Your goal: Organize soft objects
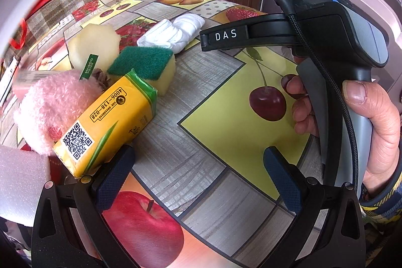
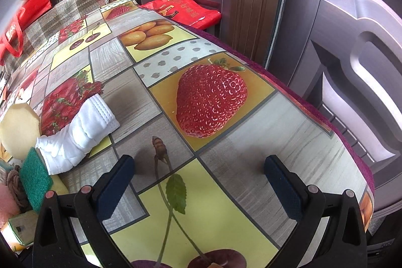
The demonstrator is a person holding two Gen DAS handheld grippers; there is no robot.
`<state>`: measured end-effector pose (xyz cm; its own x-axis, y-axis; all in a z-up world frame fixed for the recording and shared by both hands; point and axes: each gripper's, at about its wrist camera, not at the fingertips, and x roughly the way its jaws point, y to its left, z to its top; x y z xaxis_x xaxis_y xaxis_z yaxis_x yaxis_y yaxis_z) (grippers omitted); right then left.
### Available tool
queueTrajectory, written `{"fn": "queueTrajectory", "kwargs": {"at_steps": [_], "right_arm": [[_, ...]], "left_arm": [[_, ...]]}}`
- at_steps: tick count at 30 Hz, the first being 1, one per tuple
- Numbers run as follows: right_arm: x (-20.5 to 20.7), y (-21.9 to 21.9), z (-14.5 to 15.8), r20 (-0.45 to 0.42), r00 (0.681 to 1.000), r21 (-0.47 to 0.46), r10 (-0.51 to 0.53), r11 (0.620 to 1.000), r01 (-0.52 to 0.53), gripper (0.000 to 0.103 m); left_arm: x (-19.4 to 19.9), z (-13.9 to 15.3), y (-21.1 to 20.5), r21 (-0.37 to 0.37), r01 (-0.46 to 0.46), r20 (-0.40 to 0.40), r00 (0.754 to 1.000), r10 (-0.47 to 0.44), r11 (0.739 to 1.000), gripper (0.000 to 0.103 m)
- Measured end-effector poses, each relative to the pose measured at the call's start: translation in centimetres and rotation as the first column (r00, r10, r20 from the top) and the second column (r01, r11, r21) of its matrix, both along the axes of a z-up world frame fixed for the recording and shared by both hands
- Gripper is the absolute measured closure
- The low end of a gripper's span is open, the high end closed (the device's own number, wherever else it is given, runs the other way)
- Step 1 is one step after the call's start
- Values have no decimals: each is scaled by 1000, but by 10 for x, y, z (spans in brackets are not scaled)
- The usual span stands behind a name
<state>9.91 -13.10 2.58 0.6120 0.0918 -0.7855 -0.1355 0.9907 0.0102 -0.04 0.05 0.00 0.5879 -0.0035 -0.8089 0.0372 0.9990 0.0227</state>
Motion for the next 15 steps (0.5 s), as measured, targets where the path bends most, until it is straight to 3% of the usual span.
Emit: {"fn": "queueTrajectory", "kwargs": {"at_steps": [15], "right_arm": [[0, 1, 0, 1, 1000, 4, 1, 1000, -1, 0]], "left_arm": [[0, 0, 0, 0, 0, 1, 1000, 0, 1000, 1]]}}
